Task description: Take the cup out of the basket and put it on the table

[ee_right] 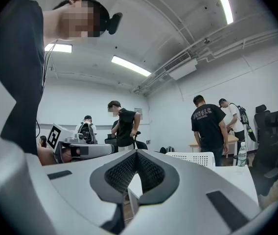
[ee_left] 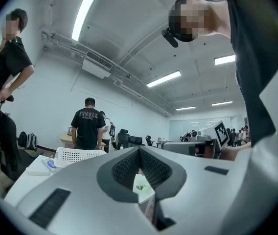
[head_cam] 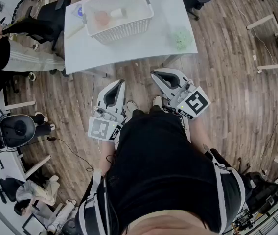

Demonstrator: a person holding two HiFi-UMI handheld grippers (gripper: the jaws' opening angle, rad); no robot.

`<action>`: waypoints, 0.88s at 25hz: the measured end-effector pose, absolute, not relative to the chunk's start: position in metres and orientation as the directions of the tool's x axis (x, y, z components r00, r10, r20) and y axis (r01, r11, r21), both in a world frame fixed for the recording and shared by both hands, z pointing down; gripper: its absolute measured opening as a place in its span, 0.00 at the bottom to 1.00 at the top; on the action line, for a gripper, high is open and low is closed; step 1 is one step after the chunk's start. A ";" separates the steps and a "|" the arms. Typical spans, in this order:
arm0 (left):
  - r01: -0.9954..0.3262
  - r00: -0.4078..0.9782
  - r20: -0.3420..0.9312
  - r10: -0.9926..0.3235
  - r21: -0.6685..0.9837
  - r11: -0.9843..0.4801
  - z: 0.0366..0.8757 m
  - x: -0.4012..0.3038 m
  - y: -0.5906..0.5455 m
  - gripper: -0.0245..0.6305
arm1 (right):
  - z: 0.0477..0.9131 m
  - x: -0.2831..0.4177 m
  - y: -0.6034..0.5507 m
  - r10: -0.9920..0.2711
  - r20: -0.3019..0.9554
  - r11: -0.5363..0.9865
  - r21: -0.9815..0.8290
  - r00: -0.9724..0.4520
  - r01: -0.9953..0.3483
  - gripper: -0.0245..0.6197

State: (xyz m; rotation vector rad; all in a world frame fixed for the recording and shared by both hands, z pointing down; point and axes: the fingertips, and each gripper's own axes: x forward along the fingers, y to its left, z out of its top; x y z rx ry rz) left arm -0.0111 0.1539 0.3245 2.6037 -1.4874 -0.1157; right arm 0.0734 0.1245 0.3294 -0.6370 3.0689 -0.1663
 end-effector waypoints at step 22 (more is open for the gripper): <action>-0.850 0.511 -0.008 -0.860 0.145 -0.507 0.318 -0.027 0.161 0.07 | 0.327 0.066 0.119 -0.458 -0.006 0.878 -0.156 -0.889 -0.451 0.07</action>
